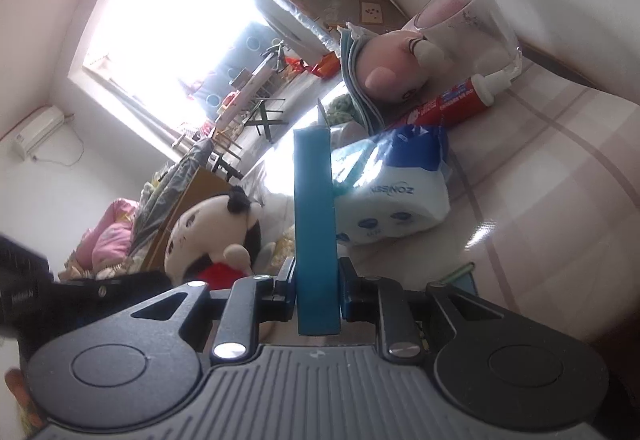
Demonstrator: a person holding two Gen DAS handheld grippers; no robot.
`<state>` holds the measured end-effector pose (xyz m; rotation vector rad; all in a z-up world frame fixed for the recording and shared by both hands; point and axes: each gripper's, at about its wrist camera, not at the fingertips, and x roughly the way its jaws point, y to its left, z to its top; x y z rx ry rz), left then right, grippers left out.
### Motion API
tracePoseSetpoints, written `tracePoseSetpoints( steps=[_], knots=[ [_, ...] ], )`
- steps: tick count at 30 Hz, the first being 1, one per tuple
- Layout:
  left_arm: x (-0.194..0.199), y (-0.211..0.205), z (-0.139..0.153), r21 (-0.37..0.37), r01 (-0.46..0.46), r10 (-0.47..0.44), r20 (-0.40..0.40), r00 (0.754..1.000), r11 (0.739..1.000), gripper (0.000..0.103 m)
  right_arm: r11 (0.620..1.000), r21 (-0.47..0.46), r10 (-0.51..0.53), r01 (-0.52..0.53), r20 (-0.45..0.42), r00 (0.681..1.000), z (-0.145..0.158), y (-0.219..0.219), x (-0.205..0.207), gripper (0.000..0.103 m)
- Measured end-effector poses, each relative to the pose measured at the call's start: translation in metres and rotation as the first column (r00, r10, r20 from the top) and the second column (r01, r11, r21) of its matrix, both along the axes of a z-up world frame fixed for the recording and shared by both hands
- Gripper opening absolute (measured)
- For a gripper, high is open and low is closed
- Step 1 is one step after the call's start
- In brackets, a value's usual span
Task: Organize soft objects
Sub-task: 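Lift the blue box with the left tool while the right tool reaches the gold tissue pack, then close the right tool on the gold tissue pack and lift it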
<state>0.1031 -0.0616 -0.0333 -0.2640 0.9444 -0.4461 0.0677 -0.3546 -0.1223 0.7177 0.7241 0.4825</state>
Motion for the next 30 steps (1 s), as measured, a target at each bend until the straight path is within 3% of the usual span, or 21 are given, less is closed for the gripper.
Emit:
tracePoseSetpoints(
  steps=[5,8,18,21,28,30],
  knots=[
    [0.017,-0.033,-0.005,0.048,0.041,-0.043,0.043,0.998,0.998,0.102,0.995,-0.096,0.022,-0.015,0.079,0.997,0.002,0.011,-0.005,0.027],
    [0.033,-0.05,-0.01,0.058,0.061,-0.062,0.019,0.998,0.996,0.102,0.985,-0.173,0.037,-0.014,0.132,0.991,0.004,0.019,-0.014,0.03],
    [0.06,-0.079,-0.041,0.154,0.085,-0.077,-0.057,0.995,0.984,0.101,0.962,-0.272,0.075,-0.004,0.251,0.965,0.005,0.023,-0.032,0.031],
    [0.062,-0.076,-0.047,0.123,0.083,-0.075,-0.067,0.995,0.989,0.097,0.959,-0.282,0.078,-0.001,0.262,0.962,0.004,0.023,-0.034,0.033],
    [0.06,-0.075,-0.045,0.098,0.081,-0.076,-0.056,0.996,0.992,0.072,0.967,-0.254,0.078,-0.012,0.251,0.965,0.0,0.021,-0.033,0.035],
    [0.058,-0.075,-0.044,0.1,0.075,-0.07,-0.053,0.996,0.992,0.071,0.97,-0.245,0.077,-0.014,0.25,0.965,0.001,0.022,-0.034,0.035]
  ],
)
